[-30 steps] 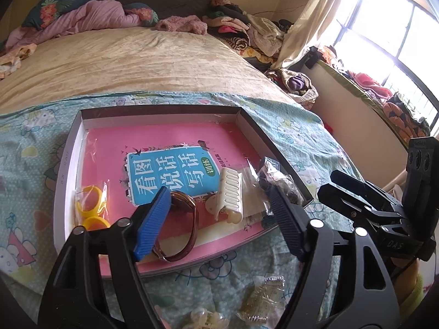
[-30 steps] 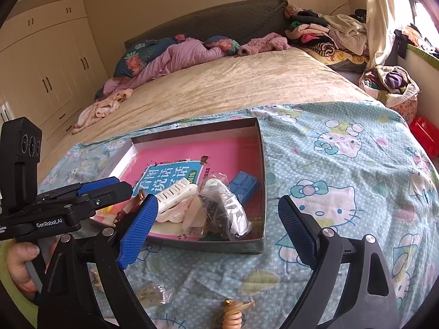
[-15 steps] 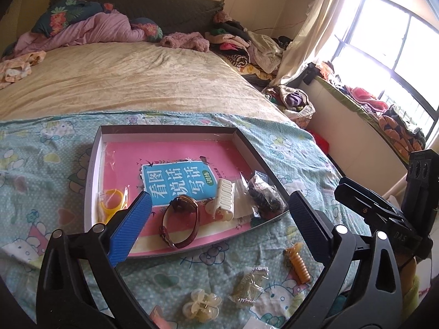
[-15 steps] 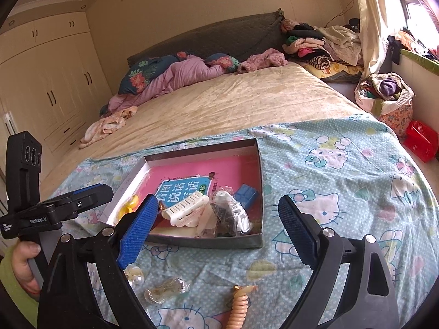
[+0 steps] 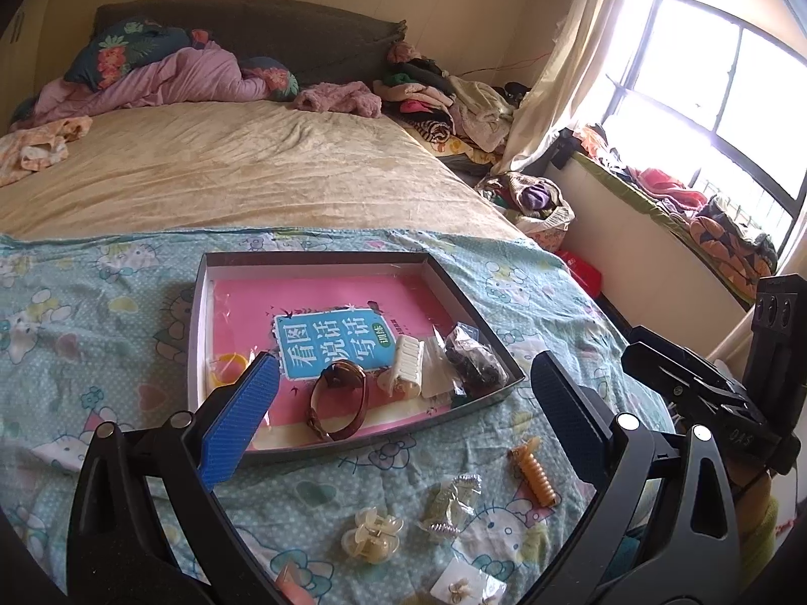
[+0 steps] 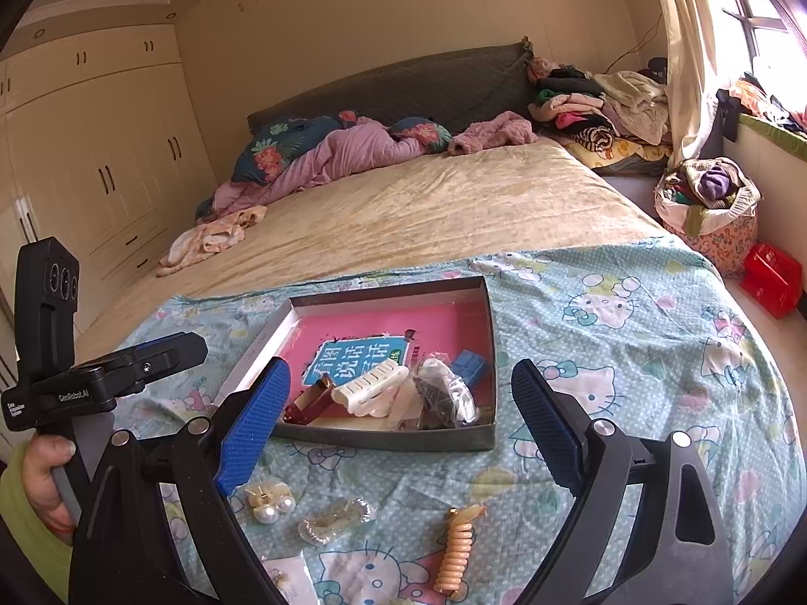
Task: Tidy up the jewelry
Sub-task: 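Withdraw both open tools back toward the remaining jewelry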
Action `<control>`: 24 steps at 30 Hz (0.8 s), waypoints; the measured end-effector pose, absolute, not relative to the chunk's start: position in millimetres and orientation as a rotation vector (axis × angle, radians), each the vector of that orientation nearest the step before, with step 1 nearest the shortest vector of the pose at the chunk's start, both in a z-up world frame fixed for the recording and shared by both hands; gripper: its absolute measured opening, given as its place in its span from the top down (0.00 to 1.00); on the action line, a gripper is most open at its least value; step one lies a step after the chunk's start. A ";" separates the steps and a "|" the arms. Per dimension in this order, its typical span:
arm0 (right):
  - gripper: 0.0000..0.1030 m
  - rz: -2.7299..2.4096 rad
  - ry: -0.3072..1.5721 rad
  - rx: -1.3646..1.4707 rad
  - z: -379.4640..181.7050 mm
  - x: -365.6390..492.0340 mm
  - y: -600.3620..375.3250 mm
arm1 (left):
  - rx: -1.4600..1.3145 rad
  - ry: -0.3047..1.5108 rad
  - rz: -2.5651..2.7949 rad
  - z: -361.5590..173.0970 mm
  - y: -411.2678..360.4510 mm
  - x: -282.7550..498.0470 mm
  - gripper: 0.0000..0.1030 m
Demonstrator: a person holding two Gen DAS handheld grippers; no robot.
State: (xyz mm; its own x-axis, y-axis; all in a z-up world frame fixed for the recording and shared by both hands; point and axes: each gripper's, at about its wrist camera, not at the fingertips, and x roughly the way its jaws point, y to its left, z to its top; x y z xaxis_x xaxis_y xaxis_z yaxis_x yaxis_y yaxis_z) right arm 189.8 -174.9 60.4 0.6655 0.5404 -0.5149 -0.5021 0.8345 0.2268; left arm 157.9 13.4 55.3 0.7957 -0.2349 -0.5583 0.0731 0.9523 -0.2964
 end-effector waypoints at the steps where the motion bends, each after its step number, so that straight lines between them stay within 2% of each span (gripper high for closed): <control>1: 0.14 0.589 0.600 0.064 61.5 186.9 -175.3 | -0.263 0.629 -0.168 56.0 13.1 155.9 0.09; 24: 0.14 0.595 0.636 0.015 55.7 147.5 -167.3 | -0.199 0.655 -0.198 43.3 5.1 115.2 0.09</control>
State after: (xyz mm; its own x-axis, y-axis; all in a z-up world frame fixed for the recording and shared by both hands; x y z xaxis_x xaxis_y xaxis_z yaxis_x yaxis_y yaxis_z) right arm 147.5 -167.3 55.7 0.6440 0.5270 -0.5545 -0.5181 0.8338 0.1907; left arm 115.2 5.1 43.3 0.7758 -0.2438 -0.5819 0.1187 0.9622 -0.2450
